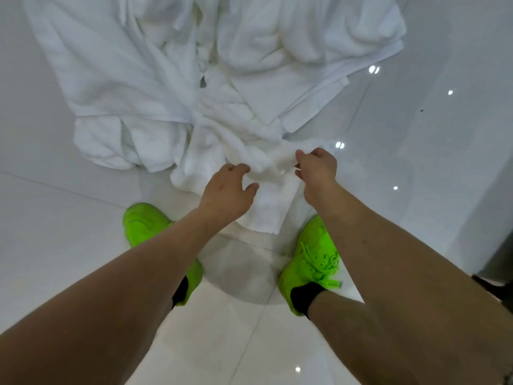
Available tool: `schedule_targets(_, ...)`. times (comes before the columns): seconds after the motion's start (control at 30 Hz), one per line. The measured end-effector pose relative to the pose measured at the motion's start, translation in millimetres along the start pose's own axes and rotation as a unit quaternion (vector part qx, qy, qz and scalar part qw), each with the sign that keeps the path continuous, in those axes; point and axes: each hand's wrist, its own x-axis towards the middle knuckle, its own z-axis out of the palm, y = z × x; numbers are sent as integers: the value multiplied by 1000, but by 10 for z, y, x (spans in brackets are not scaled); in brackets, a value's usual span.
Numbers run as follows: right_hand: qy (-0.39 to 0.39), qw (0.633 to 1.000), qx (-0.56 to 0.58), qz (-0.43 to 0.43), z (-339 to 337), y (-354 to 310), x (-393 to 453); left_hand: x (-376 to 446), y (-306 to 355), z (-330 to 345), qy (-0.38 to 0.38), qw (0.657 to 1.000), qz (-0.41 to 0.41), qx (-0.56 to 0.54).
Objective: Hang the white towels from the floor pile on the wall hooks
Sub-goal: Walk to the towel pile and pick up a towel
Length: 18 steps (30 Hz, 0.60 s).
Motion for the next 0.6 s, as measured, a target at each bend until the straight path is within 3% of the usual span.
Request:
schedule_targets(0.3,-87,995,-2,-52,-708,-905,-2002,-1294,1235,-1443,50,998,39,28)
schedule_targets(0.6,-169,966,6,-193,-2198,-2739,-4326,-2981,3223,-3378,161,965,175,111)
